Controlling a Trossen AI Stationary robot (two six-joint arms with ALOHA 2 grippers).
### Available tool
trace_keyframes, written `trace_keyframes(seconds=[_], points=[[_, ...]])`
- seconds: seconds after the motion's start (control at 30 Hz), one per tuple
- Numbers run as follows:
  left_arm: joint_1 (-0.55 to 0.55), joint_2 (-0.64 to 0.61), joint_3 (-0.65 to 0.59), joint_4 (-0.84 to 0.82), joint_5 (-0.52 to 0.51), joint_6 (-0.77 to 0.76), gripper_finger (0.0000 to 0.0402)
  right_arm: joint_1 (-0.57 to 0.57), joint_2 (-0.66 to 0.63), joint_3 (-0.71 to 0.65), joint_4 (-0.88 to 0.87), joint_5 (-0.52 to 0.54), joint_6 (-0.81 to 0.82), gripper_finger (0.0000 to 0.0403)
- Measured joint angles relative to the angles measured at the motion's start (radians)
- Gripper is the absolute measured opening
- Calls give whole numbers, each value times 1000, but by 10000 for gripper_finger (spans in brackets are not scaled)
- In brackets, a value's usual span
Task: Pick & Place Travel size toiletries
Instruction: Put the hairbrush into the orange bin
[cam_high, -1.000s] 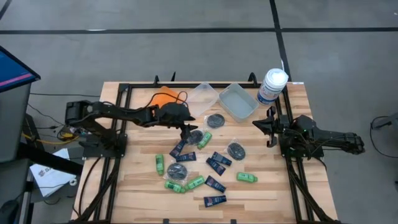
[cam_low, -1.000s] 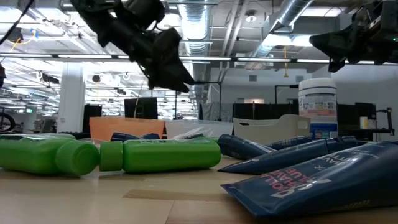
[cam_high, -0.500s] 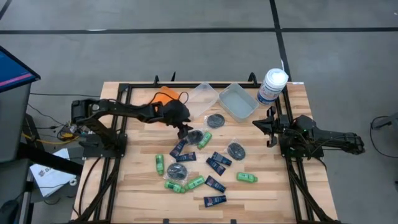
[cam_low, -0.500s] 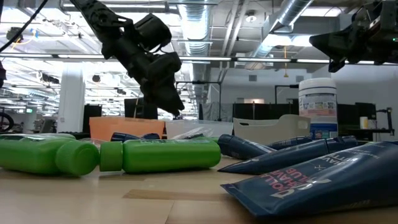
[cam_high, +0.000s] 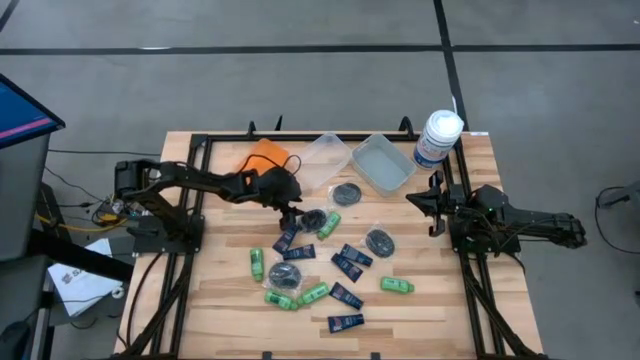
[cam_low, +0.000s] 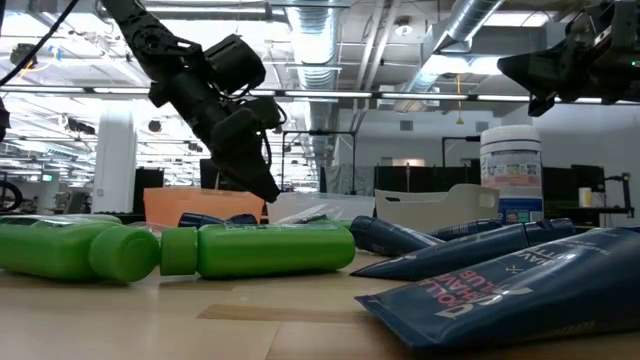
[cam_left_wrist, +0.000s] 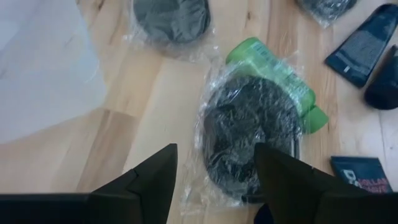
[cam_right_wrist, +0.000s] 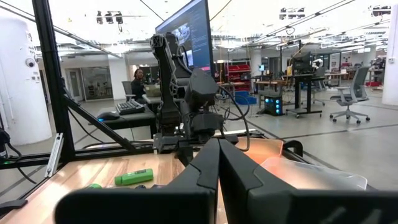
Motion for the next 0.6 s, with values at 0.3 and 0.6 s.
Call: trace_keyframes(seconds=[0.3,0.6], points=[[0,8,-39,43,-2,24,209,0,0,0,0,0,0,0],[8,7,-80,113,-18,30,209,0,0,0,0,0,1,0]])
